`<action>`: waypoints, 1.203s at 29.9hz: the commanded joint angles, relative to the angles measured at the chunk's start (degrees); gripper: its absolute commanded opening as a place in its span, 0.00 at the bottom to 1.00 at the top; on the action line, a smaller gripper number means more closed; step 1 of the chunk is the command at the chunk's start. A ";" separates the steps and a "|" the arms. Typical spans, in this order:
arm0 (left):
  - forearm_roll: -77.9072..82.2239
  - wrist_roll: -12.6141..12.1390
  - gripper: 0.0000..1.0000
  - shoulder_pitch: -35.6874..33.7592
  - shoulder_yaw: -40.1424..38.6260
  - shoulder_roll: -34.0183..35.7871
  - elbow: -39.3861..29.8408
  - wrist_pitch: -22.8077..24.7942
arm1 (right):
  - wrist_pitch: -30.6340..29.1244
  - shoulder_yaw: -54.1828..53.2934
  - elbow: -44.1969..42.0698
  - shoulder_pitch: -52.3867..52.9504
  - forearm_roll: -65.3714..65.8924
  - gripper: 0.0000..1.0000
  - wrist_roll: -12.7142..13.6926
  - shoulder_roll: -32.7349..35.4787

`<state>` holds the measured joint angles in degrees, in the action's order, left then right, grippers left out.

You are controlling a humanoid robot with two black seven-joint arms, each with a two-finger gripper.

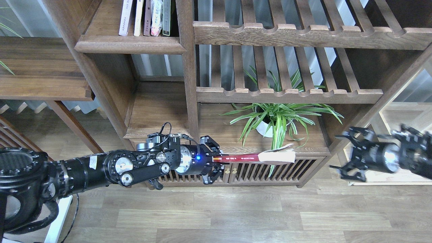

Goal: Organize books on shelf
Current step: 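Open the right gripper, release the book, and withdraw it, then lift the red book with the left gripper up to the upper shelf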

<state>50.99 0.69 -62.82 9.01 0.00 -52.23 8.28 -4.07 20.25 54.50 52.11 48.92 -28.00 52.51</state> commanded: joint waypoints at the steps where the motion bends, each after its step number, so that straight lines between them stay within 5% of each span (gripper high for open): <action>1: -0.01 -0.33 0.00 -0.72 -1.79 0.78 -4.18 0.07 | 0.29 -3.19 -5.70 -7.26 -0.14 0.99 0.00 0.40; 20: -0.62 -0.86 0.00 -2.22 -15.76 33.38 -28.97 3.06 | 6.08 -7.68 -15.21 -23.36 -4.35 0.99 0.00 -0.83; 36: -7.91 -4.02 0.00 -2.31 -32.55 47.19 -32.23 9.91 | 7.93 -7.60 -18.20 -25.56 -6.20 0.99 0.00 -4.87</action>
<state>44.85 -2.37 -65.09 -20.32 44.79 -83.76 16.37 3.86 12.66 36.63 26.57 43.08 -28.00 48.04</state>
